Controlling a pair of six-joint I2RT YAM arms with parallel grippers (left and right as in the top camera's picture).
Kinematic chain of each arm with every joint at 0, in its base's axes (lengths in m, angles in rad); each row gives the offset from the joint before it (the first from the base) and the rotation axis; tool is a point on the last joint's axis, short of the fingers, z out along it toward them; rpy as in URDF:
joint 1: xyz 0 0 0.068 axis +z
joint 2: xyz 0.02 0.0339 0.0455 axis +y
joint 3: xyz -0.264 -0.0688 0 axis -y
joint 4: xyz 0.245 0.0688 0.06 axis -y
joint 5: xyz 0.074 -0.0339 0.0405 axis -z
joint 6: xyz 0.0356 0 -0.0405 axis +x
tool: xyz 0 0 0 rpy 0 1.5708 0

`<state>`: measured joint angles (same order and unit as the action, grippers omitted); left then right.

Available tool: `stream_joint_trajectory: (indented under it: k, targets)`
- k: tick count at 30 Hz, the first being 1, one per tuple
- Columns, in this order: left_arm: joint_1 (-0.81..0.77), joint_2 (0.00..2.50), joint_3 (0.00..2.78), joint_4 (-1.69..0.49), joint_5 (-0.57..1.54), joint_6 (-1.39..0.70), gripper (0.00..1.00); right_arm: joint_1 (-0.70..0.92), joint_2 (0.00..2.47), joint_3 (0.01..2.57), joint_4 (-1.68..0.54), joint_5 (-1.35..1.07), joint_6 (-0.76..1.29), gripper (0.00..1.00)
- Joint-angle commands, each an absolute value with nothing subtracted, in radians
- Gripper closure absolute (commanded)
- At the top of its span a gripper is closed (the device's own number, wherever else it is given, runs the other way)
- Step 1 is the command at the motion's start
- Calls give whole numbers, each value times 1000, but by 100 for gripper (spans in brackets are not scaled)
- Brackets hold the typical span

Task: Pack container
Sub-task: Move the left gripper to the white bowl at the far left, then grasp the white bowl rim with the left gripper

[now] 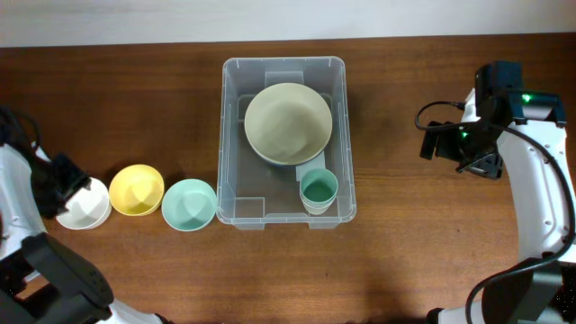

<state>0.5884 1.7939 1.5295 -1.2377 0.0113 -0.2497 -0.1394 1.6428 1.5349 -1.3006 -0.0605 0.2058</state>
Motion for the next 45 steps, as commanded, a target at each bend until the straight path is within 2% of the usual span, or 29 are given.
stream_joint_trajectory:
  k: [1,12,26,28,33,36,42,45]
  targets:
    - [615,1789,1426,-1185,6,-293,43,-139,1643,1533,-1301,-48,198,1]
    - [707,1789,1245,-1017,-8,-329,43,-139,1643,1532,-1301,-48,198,1]
    - [717,1789,1147,-788,-23,-348,44,-139,1643,1532,-1305,-48,197,1]
    - [717,1789,1147,-773,-23,-348,52,-139,1643,1532,-1305,-48,197,1]
    - [717,1789,1146,-770,-23,-348,81,-139,1643,1532,-1305,-48,197,1]
    - [717,1789,1146,-770,-23,-348,86,-139,1643,1532,-1305,-48,198,1]
    - [717,1790,1146,-770,-22,-348,90,-139,1643,1532,-1305,-48,197,1]
    - [717,1790,1146,-770,-22,-348,98,-139,1643,1532,-1305,-48,197,1]
